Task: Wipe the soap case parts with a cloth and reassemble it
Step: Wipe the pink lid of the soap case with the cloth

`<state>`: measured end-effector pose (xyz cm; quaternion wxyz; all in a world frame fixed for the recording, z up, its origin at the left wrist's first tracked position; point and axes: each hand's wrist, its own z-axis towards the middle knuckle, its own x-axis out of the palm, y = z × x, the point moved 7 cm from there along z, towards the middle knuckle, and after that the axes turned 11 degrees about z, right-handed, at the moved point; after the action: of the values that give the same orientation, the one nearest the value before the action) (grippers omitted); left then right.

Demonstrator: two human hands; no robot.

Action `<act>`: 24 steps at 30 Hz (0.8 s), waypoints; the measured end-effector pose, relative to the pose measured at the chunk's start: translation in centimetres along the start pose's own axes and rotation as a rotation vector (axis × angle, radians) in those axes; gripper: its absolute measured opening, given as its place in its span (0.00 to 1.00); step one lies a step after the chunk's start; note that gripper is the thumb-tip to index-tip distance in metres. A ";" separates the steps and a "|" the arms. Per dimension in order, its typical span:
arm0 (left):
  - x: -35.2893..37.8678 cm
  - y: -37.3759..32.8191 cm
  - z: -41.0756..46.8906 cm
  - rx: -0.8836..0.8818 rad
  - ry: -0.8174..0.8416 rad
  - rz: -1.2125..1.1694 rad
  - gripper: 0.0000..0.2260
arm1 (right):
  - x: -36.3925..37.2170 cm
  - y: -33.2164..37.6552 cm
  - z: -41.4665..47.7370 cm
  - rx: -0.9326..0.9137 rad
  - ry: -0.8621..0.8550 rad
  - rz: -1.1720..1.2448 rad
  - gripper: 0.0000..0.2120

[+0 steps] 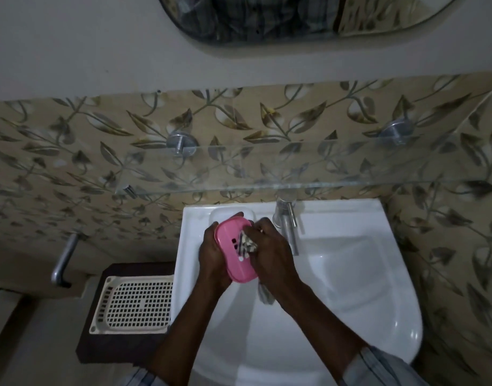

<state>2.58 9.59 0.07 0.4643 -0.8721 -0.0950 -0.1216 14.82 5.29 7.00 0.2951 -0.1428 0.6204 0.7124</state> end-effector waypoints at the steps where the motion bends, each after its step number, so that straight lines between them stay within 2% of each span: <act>1: 0.0 -0.6 0.2 0.000 0.008 -0.014 0.23 | 0.2 0.4 -0.2 -0.012 0.044 0.001 0.06; 2: -0.1 -1.1 0.5 0.000 0.008 -0.026 0.24 | 0.9 0.4 -1.3 0.024 0.106 0.027 0.03; 3: -0.4 -1.3 0.7 -0.001 0.003 -0.033 0.24 | 1.8 0.3 -2.8 0.023 0.211 -0.009 0.10; 4: -0.5 -1.3 0.6 0.001 -0.003 -0.023 0.23 | 1.7 0.0 -3.9 0.010 0.243 -0.035 0.15; 6: -0.1 0.1 0.2 -0.003 0.004 -0.008 0.21 | 0.6 -0.3 -2.9 0.036 0.145 -0.061 0.18; 8: 0.3 1.0 0.0 -0.023 -0.031 -0.008 0.20 | -0.4 0.1 0.0 0.025 -0.022 -0.005 0.17; 9: 0.4 0.9 0.2 -0.031 -0.032 -0.023 0.20 | -0.3 0.7 0.7 -0.001 -0.031 -0.028 0.16; 12: -0.1 -1.4 1.0 0.007 0.002 -0.044 0.22 | 1.8 0.1 -2.0 0.011 0.157 -0.069 0.16; 14: -0.6 -1.3 0.9 -0.003 0.012 -0.036 0.22 | 1.2 -0.9 -4.0 0.077 0.202 0.008 0.12; 15: -0.7 -0.7 0.8 -0.022 0.026 -0.048 0.23 | -0.2 -1.3 -3.9 0.100 0.104 0.079 0.09; 17: -0.8 0.0 0.6 -0.040 0.059 -0.089 0.22 | -3.6 -0.9 -2.5 0.091 -0.207 0.152 0.13; 18: -0.8 0.0 0.7 -0.039 0.068 -0.104 0.22 | -4.5 -0.3 -2.0 0.077 -0.285 0.181 0.15; 19: -0.7 -0.2 0.7 -0.029 0.068 -0.116 0.22 | -4.0 0.6 -1.9 0.025 -0.265 0.186 0.15; 22: 0.2 -0.8 0.6 -0.007 0.061 -0.130 0.24 | 0.1 2.1 -3.7 -0.167 0.041 0.078 0.17; 24: 0.2 -0.4 0.6 -0.017 0.030 -0.111 0.25 | 0.9 1.0 -4.0 -0.152 0.115 -0.010 0.19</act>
<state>2.72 10.32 0.16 0.4506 -0.8676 -0.1354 -0.1611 12.87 1.60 6.53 0.2510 -0.2087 0.5798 0.7465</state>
